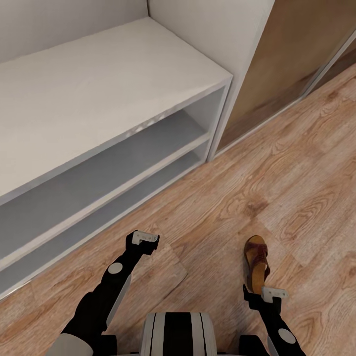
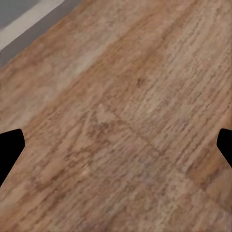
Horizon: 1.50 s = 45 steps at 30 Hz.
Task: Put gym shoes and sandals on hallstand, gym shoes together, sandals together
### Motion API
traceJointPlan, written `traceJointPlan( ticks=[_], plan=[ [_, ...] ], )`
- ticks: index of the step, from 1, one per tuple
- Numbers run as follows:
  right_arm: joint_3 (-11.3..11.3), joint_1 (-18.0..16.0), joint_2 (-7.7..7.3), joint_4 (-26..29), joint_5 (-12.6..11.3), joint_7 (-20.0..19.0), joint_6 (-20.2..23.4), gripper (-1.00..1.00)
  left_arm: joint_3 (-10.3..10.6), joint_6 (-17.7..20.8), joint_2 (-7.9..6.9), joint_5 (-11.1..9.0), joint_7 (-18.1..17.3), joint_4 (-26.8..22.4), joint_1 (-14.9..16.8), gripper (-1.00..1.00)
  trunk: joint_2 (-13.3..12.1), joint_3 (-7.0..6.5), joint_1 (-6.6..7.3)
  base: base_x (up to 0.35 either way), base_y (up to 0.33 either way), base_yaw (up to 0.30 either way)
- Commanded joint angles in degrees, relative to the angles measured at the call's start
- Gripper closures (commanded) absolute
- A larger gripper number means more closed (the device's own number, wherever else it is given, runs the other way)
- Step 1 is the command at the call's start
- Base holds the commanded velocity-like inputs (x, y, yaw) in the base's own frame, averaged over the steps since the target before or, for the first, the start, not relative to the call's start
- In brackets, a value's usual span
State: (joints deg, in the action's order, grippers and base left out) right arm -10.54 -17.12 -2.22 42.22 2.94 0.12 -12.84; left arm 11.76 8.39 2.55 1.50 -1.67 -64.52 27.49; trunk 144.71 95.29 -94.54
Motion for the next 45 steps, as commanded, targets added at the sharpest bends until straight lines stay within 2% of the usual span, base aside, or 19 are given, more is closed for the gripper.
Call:
traceJointPlan(
  ticks=[1, 24, 30, 45],
  plan=[
    [-0.09, -0.02, 0.02, -0.03, 0.31, 0.02, -0.16, -1.0, -0.05, 0.31, 0.01, 0.16, -0.17, -0.08, 0.01, -1.0, 0.01, 0.03, 0.01, 0.014, 0.0, 0.0],
    [-0.09, -0.02, 0.03, 0.06, 0.3, 0.05, -0.16, -1.0, -0.05, 0.31, -0.04, 0.27, -0.17, -0.08, 0.01, -1.0, 0.01, 0.06, 0.01, 0.001, 0.0, -0.01],
    [-0.09, -0.02, 0.03, 0.06, 0.23, 0.05, -0.16, -1.0, -0.06, 0.31, -0.01, 0.25, -0.17, -0.08, 0.01, -1.0, 0.09, 1.46, -0.15, 0.0, 0.0, -0.003],
    [-0.09, -0.02, 0.03, 0.14, 0.22, 0.05, -0.16, -1.0, -0.07, 0.31, -0.06, 0.2, -0.17, -0.08, 0.02, -1.0, 0.09, 2.33, -0.15, 0.0, 0.0, 0.0]
  ],
)
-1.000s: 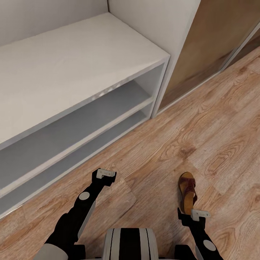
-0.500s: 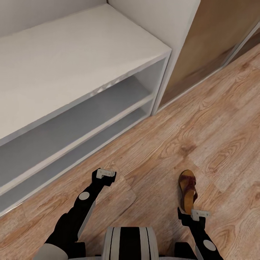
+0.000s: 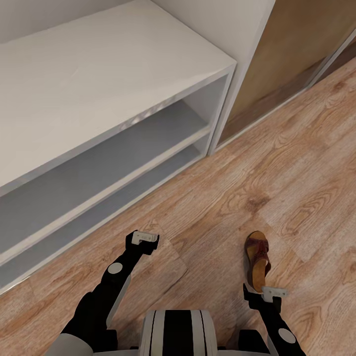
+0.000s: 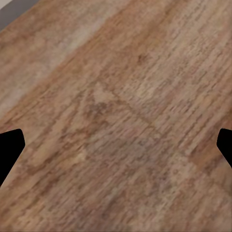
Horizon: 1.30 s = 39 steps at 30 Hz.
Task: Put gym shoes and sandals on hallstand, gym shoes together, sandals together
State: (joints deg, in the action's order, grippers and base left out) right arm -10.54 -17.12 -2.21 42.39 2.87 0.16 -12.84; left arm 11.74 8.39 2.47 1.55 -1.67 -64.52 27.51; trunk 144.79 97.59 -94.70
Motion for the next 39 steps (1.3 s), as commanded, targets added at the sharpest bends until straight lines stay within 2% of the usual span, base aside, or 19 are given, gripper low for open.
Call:
traceJointPlan(
  ticks=[1, 29, 39],
  plan=[
    [-0.09, -0.02, 0.01, -0.03, 0.3, 0.02, -0.16, -1.0, -0.05, 0.31, 0.03, 0.15, -0.17, -0.08, 0.0, -1.0, 0.01, 0.04, 0.01, 0.0, 0.0, 0.0],
    [-0.09, -0.02, 0.01, -0.01, 0.3, 0.02, -0.18, -1.0, -0.05, 0.28, 0.0, -0.03, -0.11, -0.08, 0.0, -1.0, 0.01, 0.53, 0.01, 0.001, 0.0, -0.029],
    [-0.09, -0.02, 0.01, 0.05, 0.3, 0.02, -0.17, -1.0, -0.05, 0.31, 0.07, 0.17, -0.09, -0.08, 0.0, -1.0, 0.01, 0.53, 0.01, 0.098, 0.0, -0.06]
  ],
)
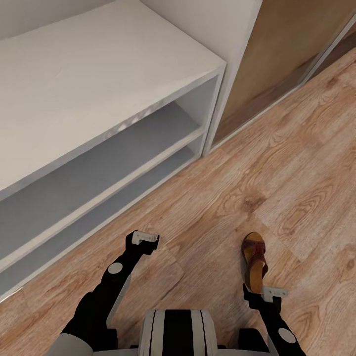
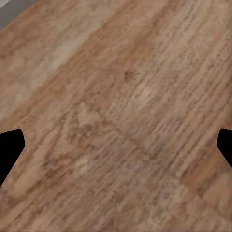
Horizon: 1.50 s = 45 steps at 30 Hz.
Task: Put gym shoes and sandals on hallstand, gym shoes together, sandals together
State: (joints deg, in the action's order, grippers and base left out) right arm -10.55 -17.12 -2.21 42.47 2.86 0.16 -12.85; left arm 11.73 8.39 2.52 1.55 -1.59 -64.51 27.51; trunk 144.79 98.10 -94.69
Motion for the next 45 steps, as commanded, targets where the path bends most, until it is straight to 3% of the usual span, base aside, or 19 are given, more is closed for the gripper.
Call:
traceJointPlan(
  ticks=[1, 25, 26, 45],
  plan=[
    [-0.09, -0.02, 0.01, -0.03, 0.3, 0.02, -0.16, -1.0, -0.04, 0.28, 0.02, 0.18, -0.18, -0.09, 0.0, -1.0, 0.01, 0.03, 0.0, 0.041, 0.0, -0.01],
    [-0.09, -0.02, 0.01, -0.04, 0.3, 0.02, -0.24, -1.0, -0.04, 0.31, 0.0, 0.19, -0.21, -0.09, -0.01, -1.0, 0.01, 0.03, 0.0, 0.004, 0.0, -0.001],
    [-0.09, -0.02, 0.0, -0.03, 0.3, 0.02, -0.21, 1.0, -0.04, 0.31, -0.01, 0.2, -0.23, -0.09, 0.0, -1.0, 0.01, 0.03, 0.0, 0.0, 0.0, 0.0],
    [-0.16, -0.02, -0.01, -0.02, 0.3, 0.02, -0.17, 1.0, 0.04, 0.23, 0.02, 0.28, -0.25, -0.33, -0.06, -1.0, 0.01, 0.03, 0.0, 0.0, 0.0, 0.0]
  ],
)
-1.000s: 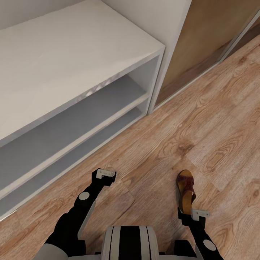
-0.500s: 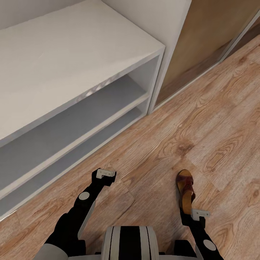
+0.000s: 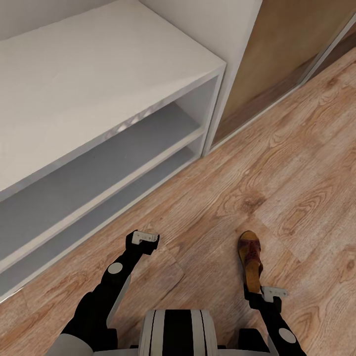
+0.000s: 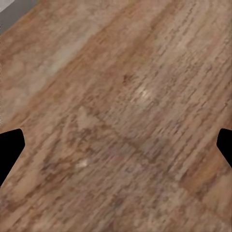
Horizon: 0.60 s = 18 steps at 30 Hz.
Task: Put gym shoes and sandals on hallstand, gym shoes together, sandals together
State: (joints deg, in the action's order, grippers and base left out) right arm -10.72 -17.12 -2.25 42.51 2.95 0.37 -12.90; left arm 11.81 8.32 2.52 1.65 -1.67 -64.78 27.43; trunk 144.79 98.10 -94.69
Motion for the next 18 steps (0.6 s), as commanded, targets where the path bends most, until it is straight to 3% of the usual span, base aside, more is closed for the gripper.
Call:
traceJointPlan(
  ticks=[1, 5, 18],
  plan=[
    [0.01, -0.02, 0.04, -0.06, 0.21, -0.19, -0.13, 1.0, -0.03, 0.3, 0.02, 0.18, -0.17, -0.08, 0.02, -1.0, 0.01, 0.02, 0.0, 0.0, 0.0, 0.0],
    [0.05, -0.02, 0.04, -0.06, 0.21, -0.19, -0.18, 1.0, 0.02, 0.3, 0.02, 0.19, -0.15, -0.08, 0.0, -1.0, 0.01, 0.02, 0.0, 0.0, 0.0, 0.0],
    [0.0, -0.02, -0.03, 1.35, 0.13, -0.2, -0.27, 1.0, -0.12, 0.65, -0.03, 0.19, -0.09, -0.09, 0.24, -1.0, -0.17, -3.14, 0.34, 0.0, 0.0, 0.0]
  ],
)
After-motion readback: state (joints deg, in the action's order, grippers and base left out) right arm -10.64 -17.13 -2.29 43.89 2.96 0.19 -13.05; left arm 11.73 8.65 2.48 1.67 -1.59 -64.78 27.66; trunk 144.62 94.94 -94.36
